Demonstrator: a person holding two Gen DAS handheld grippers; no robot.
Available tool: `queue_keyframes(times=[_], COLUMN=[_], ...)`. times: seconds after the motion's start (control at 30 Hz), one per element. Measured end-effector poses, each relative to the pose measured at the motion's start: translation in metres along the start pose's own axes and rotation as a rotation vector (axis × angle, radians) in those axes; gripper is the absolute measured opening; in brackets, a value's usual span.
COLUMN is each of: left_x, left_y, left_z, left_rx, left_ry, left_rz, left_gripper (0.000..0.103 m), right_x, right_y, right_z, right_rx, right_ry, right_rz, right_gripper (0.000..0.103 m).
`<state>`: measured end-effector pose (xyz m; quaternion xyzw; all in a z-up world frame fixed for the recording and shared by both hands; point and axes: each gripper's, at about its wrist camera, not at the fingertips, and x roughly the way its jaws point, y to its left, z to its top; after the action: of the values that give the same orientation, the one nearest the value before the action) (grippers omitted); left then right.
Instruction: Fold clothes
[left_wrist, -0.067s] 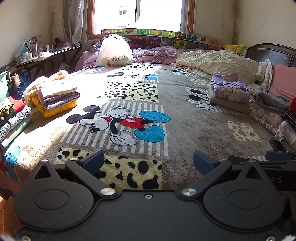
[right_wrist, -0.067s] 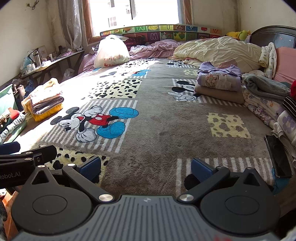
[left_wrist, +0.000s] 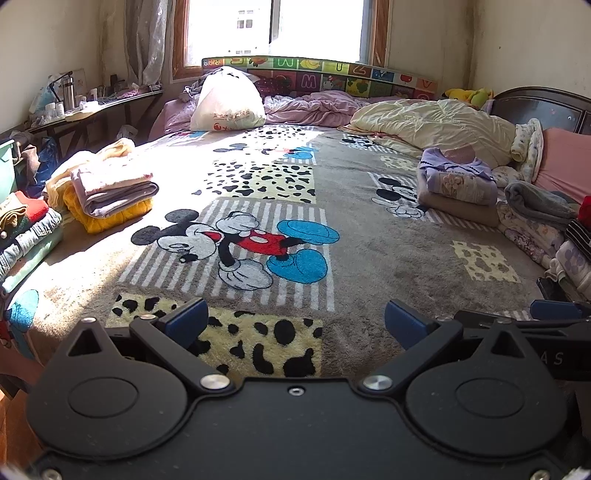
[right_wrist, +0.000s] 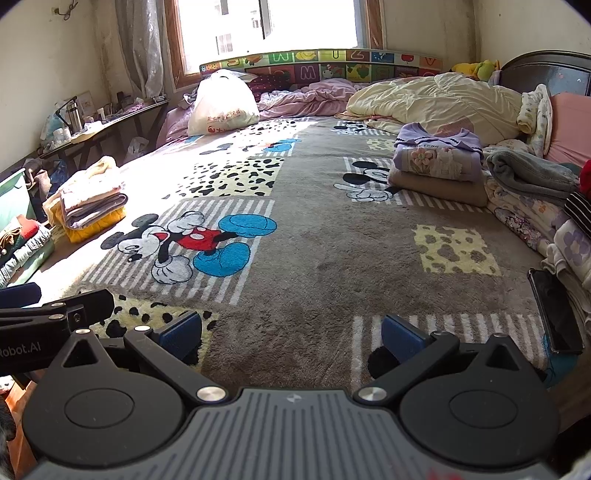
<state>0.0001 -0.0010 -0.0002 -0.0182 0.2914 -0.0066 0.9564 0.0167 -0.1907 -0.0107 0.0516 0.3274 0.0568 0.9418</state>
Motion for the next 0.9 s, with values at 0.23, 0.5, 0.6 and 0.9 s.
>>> queue_keyframes(times=[0.23, 0.5, 0.6, 0.9], left_x=[0.0024, 0.0001, 0.0001, 0.0002], left_y=[-0.0010, 0.0021, 0.0018, -0.0010], left_z=[-0.0008, 0.0008, 0.0011, 0.0010], left_rx=[-0.006, -0.012, -0.011, -0.010], left_ry=[0.017, 0.015, 0.016, 0.017], left_rz=[-0.006, -0.017, -0.020, -0.019], left_gripper=[0.103, 0.103, 0.103, 0.103], right_x=[0.0005, 0.0011, 0.0005, -0.0007], right_y=[-0.0004, -0.0034, 0.0017, 0.0021], right_z=[-0.0009, 0.0007, -0.0012, -0.0036], right_rx=[-0.005, -0.007, -0.015, -0.013], right_ry=[0.001, 0.000, -0.003, -0.001], right_rz=[-0.010, -0.012, -0.021, -0.024], right_gripper=[0.103, 0.103, 0.103, 0.103])
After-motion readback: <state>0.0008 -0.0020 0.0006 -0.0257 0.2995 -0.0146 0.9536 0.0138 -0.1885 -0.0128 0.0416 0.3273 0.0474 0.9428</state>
